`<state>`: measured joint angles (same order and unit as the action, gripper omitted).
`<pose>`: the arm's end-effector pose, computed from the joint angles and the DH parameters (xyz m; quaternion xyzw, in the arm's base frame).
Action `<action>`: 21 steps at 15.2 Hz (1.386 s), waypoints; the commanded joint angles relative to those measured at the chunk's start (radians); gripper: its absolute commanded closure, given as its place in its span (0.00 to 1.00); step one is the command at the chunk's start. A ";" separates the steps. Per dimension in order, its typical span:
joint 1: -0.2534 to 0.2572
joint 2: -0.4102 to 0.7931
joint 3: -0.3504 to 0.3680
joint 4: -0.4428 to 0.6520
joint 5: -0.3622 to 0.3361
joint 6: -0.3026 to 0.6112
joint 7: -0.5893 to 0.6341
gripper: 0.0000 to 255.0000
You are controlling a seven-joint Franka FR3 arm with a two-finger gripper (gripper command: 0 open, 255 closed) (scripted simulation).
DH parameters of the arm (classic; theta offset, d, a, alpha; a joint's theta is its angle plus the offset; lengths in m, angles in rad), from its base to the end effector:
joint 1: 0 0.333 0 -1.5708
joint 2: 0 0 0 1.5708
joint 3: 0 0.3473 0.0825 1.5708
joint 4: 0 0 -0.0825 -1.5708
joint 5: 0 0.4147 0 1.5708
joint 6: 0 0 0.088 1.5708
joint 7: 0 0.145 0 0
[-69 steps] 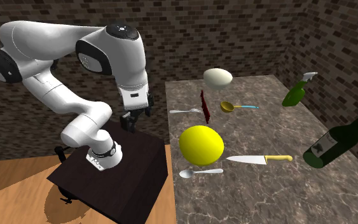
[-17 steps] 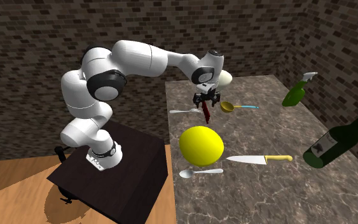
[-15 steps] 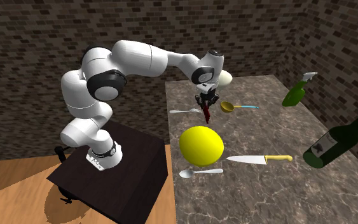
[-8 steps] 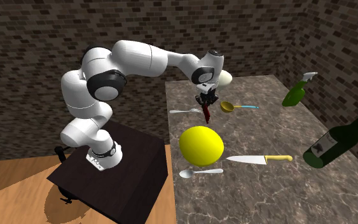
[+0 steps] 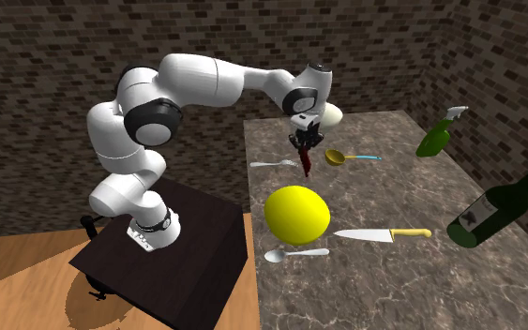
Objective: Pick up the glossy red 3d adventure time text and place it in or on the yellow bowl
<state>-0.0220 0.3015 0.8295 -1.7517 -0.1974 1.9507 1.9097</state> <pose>0.4925 0.4335 0.4248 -0.8649 0.5015 0.0183 0.0043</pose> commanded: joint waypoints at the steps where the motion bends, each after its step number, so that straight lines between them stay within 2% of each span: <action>1: -0.002 -0.007 0.003 0.019 0.007 -0.024 -0.005 1.00; 21: 0.020 -0.023 0.019 0.274 0.027 -0.287 -0.016 1.00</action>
<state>-0.0071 0.2746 0.8478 -1.4958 -0.1680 1.6789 1.8907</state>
